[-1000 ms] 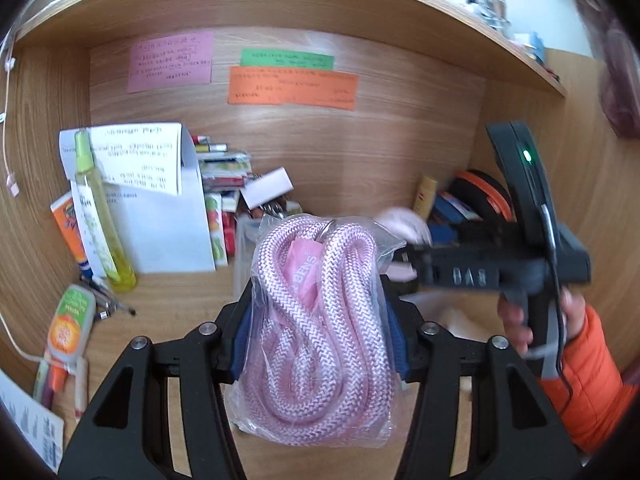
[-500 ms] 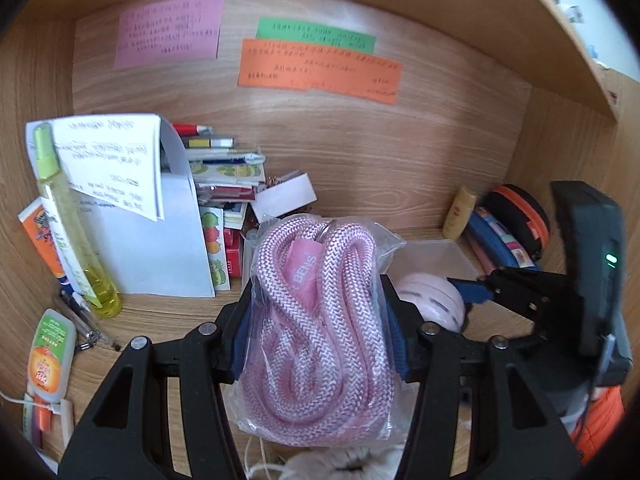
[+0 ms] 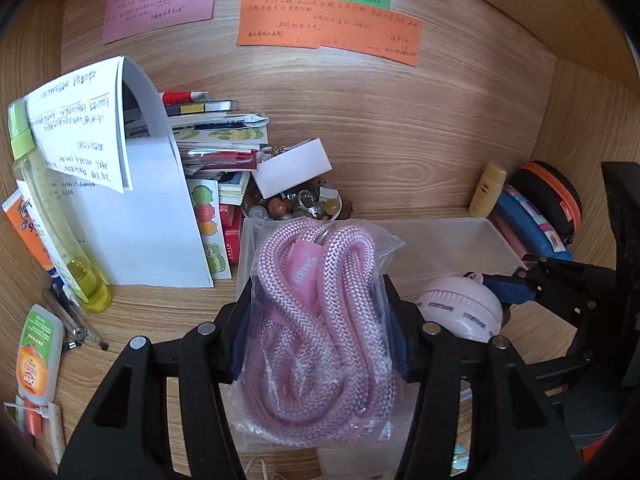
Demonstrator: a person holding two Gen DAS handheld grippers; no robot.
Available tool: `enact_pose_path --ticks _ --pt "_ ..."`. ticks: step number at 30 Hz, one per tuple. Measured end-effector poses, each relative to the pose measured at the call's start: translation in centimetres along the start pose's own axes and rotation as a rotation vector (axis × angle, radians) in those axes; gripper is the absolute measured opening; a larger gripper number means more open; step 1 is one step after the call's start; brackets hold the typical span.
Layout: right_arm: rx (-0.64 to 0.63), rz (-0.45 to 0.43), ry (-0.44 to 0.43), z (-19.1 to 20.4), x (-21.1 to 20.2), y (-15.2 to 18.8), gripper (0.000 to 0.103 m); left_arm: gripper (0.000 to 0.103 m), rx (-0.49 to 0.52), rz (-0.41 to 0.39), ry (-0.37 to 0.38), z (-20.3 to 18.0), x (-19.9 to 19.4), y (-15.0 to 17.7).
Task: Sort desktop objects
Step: 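Lift and carry the pink fan and rope bag over the clear box, then release the rope bag with the left gripper while the right releases the pink fan into the box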
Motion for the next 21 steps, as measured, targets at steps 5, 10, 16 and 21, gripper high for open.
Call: enact_pose_path --ticks 5,10,16,21 --pt "-0.032 0.018 0.013 0.5 0.2 0.3 0.055 0.055 0.011 0.028 -0.017 0.1 0.7 0.3" --pt "-0.035 0.015 0.014 0.7 0.1 0.3 0.055 0.053 0.006 0.052 -0.023 0.6 1.2 0.7" --pt "-0.042 0.010 0.025 0.8 -0.1 0.2 0.055 0.053 0.026 0.040 -0.026 0.3 0.7 0.8" --pt "-0.071 -0.011 0.050 1.0 -0.5 0.2 0.055 0.054 0.040 0.024 -0.019 0.0 0.2 0.7"
Point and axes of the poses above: each gripper's, at about its wrist camera, not at the fingertips, and x roughly the way its jaws point, z to its left, y to its underside, the point moved 5 cm from there along x, roughly the way its jaws point, and after that the axes turned 12 degrees about y, right-handed, at the moved point
